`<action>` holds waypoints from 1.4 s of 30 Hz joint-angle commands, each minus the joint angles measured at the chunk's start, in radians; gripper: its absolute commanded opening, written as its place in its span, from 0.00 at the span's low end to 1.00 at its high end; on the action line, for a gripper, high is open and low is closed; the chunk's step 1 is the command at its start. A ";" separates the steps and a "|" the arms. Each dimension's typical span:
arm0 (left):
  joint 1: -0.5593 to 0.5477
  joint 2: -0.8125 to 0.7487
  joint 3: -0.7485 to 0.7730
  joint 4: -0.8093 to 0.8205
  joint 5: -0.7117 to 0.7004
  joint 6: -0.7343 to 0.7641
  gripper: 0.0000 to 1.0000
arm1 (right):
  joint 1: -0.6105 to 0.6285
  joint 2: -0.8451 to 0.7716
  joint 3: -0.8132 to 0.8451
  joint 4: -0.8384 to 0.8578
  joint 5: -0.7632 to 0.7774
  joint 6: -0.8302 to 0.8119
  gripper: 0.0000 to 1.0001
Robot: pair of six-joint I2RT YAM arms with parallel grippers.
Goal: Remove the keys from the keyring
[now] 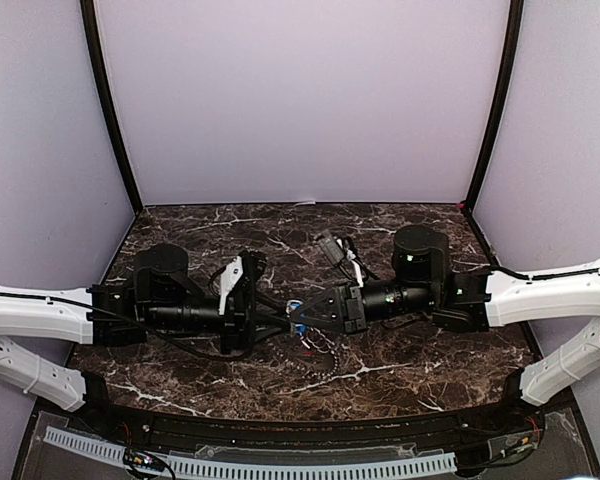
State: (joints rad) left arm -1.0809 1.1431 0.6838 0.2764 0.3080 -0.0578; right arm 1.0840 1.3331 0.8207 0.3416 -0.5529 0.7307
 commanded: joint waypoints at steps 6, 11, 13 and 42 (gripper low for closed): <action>-0.027 -0.028 0.016 0.004 -0.031 0.049 0.44 | -0.006 -0.004 0.005 0.086 0.012 0.013 0.00; -0.058 -0.034 0.015 -0.005 -0.107 0.084 0.53 | -0.006 -0.007 0.002 0.084 0.020 0.018 0.00; -0.069 -0.035 0.015 -0.010 -0.132 0.099 0.55 | -0.006 -0.008 0.000 0.082 0.025 0.020 0.00; -0.136 -0.037 0.025 0.059 -0.356 0.181 0.23 | -0.006 0.000 -0.017 0.114 0.014 0.053 0.00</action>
State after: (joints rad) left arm -1.2106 1.1156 0.6842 0.2920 -0.0193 0.1051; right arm 1.0836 1.3331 0.8104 0.3740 -0.5335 0.7727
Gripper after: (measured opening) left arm 0.268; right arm 0.030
